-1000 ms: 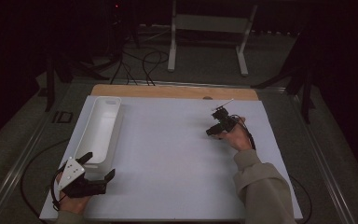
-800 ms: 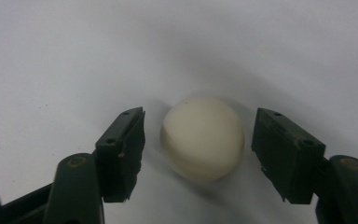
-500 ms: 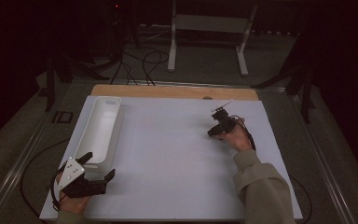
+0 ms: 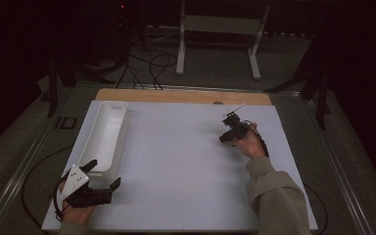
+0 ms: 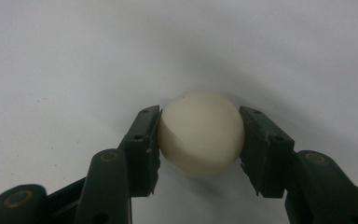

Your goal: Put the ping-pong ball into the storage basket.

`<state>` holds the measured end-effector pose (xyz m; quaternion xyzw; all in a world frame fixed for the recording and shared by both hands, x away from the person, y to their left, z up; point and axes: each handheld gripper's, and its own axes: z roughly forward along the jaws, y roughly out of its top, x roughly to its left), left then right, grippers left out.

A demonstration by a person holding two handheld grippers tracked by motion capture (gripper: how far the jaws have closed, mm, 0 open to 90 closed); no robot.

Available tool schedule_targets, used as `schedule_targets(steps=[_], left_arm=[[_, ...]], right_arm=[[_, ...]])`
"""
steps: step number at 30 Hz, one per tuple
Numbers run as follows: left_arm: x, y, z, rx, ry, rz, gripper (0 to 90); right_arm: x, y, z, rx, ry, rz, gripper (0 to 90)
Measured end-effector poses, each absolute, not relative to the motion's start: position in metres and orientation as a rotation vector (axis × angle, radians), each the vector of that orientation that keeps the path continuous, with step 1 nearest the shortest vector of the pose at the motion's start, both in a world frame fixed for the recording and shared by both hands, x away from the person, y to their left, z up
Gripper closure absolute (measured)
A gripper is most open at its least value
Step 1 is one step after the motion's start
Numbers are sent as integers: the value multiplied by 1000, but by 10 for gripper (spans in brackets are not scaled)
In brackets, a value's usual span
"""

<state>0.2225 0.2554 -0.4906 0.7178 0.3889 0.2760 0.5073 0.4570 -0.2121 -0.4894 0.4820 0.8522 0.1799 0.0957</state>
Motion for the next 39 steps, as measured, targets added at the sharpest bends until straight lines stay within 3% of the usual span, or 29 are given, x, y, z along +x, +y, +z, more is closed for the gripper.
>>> schedule_targets(steps=[39], left_arm=[[222,255,-491,1732,940,668,0]], right_arm=[[447,-215,-457,1356,2500,569,503]])
